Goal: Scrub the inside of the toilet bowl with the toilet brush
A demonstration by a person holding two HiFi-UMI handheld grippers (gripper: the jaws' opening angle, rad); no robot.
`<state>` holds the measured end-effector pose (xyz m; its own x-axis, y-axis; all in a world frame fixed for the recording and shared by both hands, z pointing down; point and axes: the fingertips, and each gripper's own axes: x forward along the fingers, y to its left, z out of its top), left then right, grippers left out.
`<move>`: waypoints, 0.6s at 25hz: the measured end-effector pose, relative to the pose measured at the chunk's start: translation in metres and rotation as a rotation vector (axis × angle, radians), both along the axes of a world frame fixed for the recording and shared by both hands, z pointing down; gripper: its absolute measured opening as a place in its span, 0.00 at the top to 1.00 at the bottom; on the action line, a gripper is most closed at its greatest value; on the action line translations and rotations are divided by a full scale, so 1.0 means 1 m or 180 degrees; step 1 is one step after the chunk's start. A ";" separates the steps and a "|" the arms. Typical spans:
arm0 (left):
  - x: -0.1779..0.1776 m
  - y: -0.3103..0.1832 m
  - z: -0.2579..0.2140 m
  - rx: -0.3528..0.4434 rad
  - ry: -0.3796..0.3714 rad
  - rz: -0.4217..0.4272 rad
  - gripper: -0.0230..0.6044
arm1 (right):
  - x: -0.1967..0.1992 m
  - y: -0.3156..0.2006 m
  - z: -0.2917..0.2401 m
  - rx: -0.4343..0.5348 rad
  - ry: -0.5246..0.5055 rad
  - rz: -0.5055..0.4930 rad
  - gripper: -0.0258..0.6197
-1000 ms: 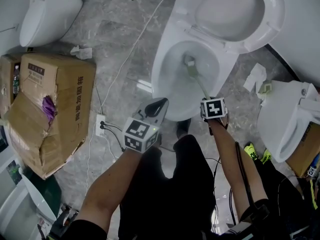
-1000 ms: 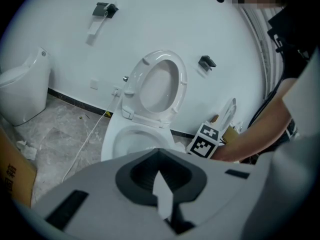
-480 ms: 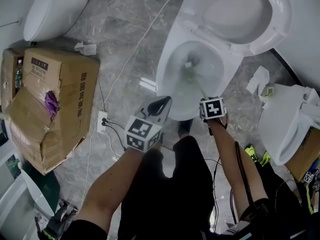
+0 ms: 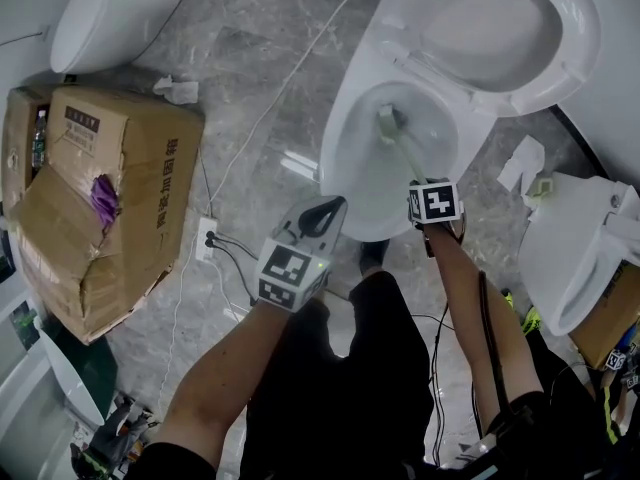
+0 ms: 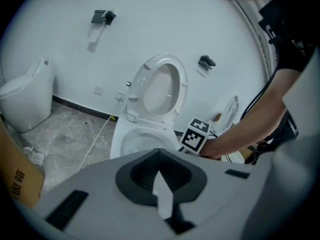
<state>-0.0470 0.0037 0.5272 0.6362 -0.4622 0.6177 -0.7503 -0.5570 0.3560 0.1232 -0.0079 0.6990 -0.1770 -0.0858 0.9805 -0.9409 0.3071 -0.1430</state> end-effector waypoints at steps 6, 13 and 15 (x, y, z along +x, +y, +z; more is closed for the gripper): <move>-0.004 -0.004 0.003 -0.0006 0.0013 -0.0080 0.95 | 0.008 -0.017 0.004 0.0049 0.0071 0.0020 0.87; -0.001 -0.003 0.005 -0.0031 0.0025 -0.0064 0.95 | 0.023 -0.031 0.002 0.0119 0.0125 0.0105 0.87; 0.001 -0.002 0.004 -0.0031 0.0026 -0.0049 0.95 | 0.027 -0.031 0.001 0.0121 0.0150 0.0131 0.87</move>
